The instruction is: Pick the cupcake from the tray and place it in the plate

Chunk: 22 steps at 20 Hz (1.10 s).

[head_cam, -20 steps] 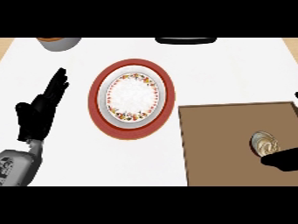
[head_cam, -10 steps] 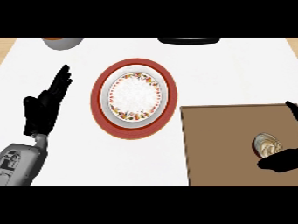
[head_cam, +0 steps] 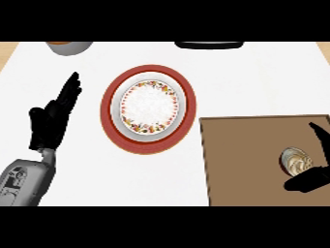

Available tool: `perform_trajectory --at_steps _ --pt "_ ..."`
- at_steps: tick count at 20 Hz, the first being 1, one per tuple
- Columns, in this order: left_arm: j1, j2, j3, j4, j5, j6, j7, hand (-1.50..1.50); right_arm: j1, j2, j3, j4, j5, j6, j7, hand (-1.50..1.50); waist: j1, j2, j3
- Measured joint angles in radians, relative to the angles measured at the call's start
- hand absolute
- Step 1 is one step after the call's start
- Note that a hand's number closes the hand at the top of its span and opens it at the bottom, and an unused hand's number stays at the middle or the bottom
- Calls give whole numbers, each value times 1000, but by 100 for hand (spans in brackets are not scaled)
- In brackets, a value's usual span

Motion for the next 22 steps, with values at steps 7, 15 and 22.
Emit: perform_trajectory --at_steps 7,15,22 --pt "25 -14 41 -42 -28 -43 25 0 -1 77 -42 89 65 44 -50 -150 0 0 0" --pt "34 -43 77 -28 -68 -77 1 0 6 131 -79 169 197 9 -169 150 0 0 -1" --pt "15 -85 101 4 -107 -79 -11 0 10 167 -121 171 289 -14 -227 150 -2 -1 -2"
